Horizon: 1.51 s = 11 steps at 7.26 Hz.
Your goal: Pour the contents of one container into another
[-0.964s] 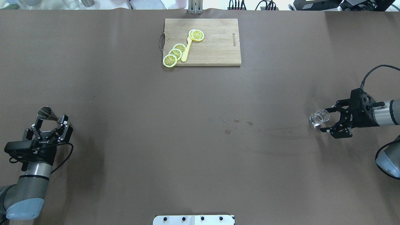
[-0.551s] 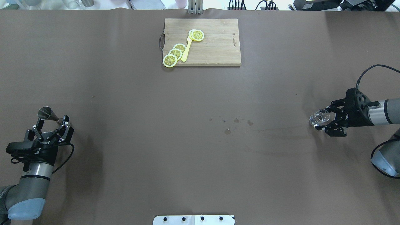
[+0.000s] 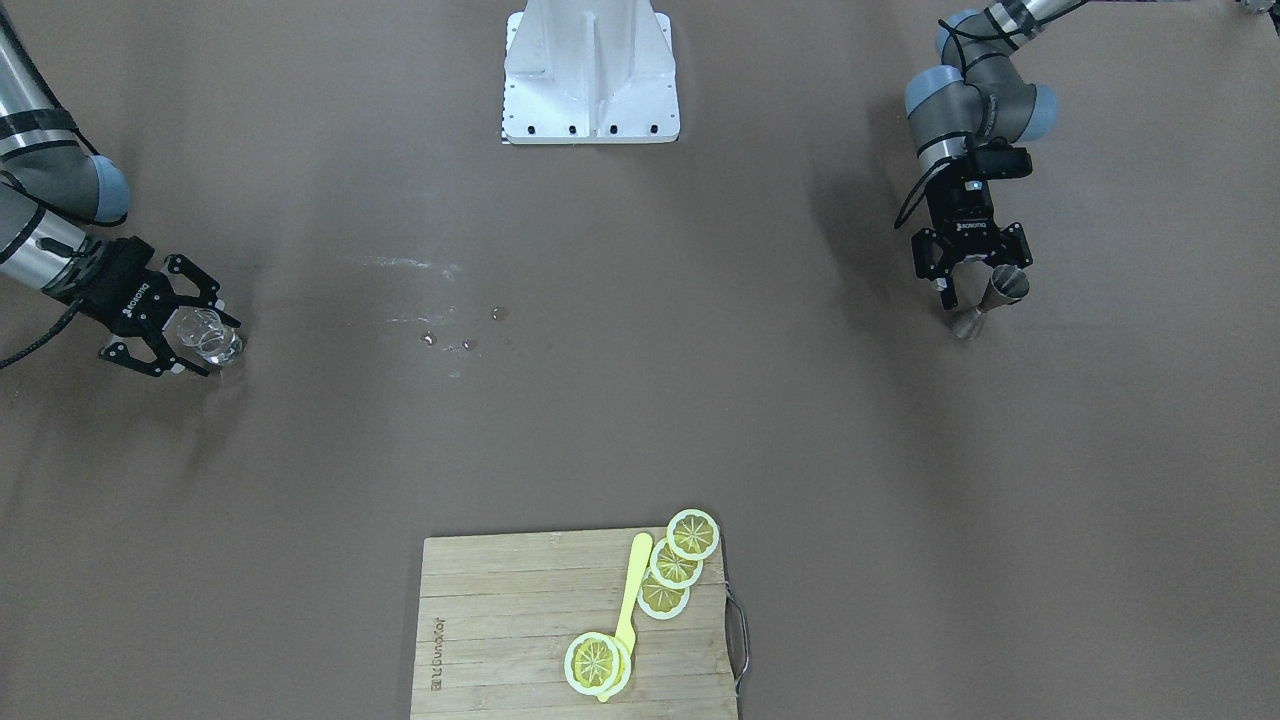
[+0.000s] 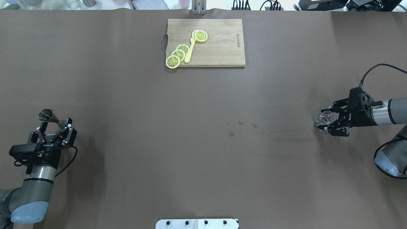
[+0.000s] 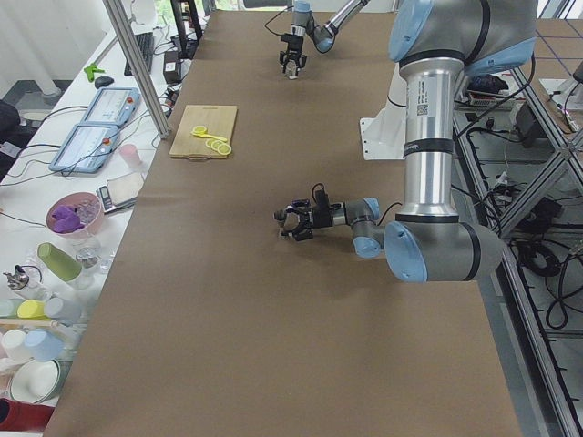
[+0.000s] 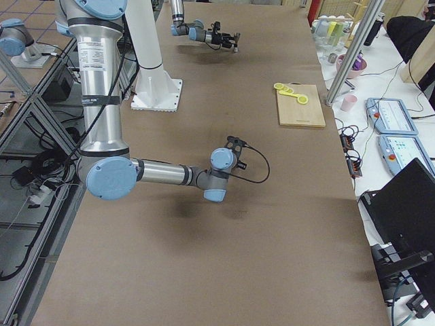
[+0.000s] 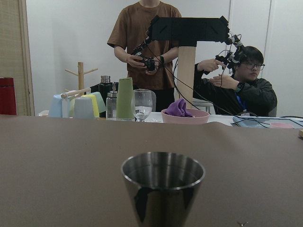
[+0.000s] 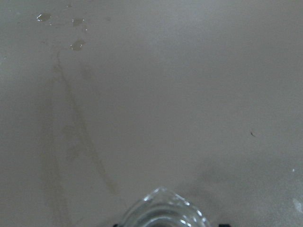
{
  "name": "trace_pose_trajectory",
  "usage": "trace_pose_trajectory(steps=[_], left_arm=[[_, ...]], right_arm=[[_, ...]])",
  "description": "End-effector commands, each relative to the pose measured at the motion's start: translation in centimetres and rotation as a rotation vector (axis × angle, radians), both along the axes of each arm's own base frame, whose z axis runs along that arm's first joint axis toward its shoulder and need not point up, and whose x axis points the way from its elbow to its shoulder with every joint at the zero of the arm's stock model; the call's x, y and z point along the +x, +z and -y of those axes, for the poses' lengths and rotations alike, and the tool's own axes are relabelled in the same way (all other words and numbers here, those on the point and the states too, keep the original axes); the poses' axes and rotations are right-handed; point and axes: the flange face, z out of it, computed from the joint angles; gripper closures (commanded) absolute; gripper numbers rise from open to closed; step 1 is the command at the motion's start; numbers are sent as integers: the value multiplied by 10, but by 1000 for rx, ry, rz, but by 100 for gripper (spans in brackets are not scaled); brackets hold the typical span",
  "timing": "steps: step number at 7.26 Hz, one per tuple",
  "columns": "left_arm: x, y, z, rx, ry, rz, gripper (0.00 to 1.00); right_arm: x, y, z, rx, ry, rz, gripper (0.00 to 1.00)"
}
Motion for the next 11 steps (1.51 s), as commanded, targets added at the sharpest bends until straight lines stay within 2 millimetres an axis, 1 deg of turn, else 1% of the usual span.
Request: trace_pose_trajectory(steps=[1, 2, 4, 5, 6, 7, 8, 10, 11], left_arm=[[-2, 2, 0, -2, -1, 4, 6], [-2, 2, 1, -2, -2, 4, 6], [-3, 1, 4, -1, -10, 3, 6], [-4, 1, 6, -4, -11, 2, 6], [-4, 1, 6, -10, -6, 1, 7], [-5, 1, 8, -10, -9, 1, 12], [-5, 1, 8, -10, -9, 1, 24], [-5, 2, 8, -11, -8, 9, 55], [-5, 2, 8, -11, -8, 9, 56]], right_arm=[[4, 2, -4, -1, 5, 15, 28], [4, 2, -4, -8, 7, 19, 32], [5, 3, -4, -12, 7, 17, 32], [4, 2, -4, -10, 6, 20, 40], [5, 2, -4, -9, 5, 18, 64], [5, 0, -5, -5, 5, 22, 89], [5, -2, -5, 7, 5, 32, 100], [13, -10, 0, 14, 0, 48, 100], [24, -19, 8, 14, -2, 58, 100]])
